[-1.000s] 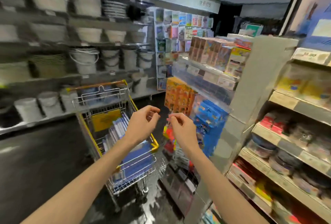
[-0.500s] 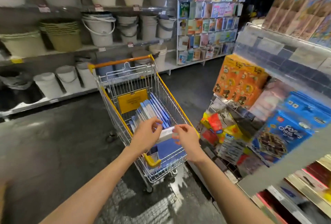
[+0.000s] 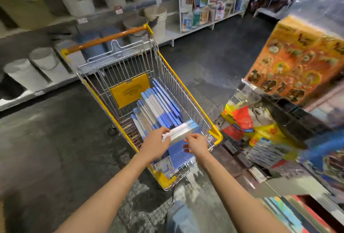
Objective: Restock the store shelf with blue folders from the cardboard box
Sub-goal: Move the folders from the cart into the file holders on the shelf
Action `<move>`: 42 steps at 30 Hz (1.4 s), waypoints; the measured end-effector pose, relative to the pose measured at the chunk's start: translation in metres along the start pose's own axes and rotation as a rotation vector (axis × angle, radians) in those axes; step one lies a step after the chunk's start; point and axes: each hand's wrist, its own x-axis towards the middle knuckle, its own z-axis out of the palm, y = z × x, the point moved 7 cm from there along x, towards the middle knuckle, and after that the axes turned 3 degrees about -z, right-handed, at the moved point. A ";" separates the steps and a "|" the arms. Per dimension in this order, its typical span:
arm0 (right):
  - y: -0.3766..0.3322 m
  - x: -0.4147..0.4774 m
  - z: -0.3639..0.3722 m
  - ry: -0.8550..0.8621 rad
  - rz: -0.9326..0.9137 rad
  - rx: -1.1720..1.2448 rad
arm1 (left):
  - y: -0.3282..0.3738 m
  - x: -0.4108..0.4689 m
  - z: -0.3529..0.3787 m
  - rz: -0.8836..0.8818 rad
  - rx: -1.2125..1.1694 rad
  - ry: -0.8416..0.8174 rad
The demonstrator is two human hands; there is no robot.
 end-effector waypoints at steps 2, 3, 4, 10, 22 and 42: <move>0.005 0.027 0.006 0.010 0.045 -0.033 | -0.012 0.025 0.016 -0.033 0.038 -0.047; 0.007 0.039 0.008 0.013 0.065 -0.046 | -0.017 0.036 0.025 -0.047 0.058 -0.073; 0.008 0.057 0.009 0.015 0.096 -0.048 | -0.021 0.053 0.034 -0.051 0.091 -0.110; 0.029 0.127 0.003 -0.004 0.212 -0.148 | -0.034 0.100 0.082 -0.054 0.245 -0.255; 0.105 0.169 0.016 0.016 0.437 -0.047 | -0.063 0.100 0.122 -0.075 0.306 -0.358; 0.133 0.169 0.008 0.060 0.540 -0.040 | -0.074 0.088 0.139 0.015 0.313 -0.297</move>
